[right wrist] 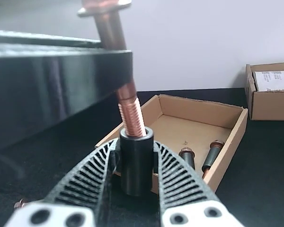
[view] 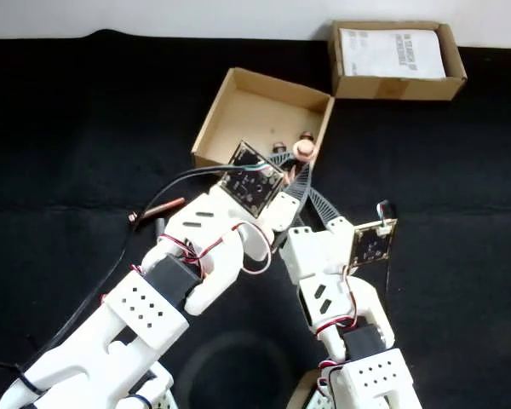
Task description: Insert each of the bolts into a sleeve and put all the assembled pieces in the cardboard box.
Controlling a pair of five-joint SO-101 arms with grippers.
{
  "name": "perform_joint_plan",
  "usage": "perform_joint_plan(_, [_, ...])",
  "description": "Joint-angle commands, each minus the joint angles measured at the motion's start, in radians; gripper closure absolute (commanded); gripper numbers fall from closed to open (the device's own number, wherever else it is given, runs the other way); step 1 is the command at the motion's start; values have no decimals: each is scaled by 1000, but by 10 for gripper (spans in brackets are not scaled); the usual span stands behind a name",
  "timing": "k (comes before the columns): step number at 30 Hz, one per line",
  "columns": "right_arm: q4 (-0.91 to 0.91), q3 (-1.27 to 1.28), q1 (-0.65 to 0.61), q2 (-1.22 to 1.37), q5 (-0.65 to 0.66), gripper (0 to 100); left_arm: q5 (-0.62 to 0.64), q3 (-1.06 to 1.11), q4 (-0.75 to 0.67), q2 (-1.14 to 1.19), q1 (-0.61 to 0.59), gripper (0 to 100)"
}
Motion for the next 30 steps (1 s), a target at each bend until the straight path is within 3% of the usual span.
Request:
perform_joint_plan(1, [-18, 94, -1, -15, 9, 992, -8, 19, -3, 5, -16, 953])
perform_joint_plan(6, [-7, 70, -1, -15, 11, 992, 0, 82, -3, 5, -13, 788])
perform_joint_plan(11, [124, 1, -1, -15, 11, 992, 0, 93, -3, 7, -12, 787])
perform_joint_plan(22, [122, -5, 1, -15, 11, 992, 0, 54, 11, -5, -50, 787])
perform_joint_plan(30, [124, 4, 1, -13, 11, 992, 0, -127, 334, -196, -28, 793])
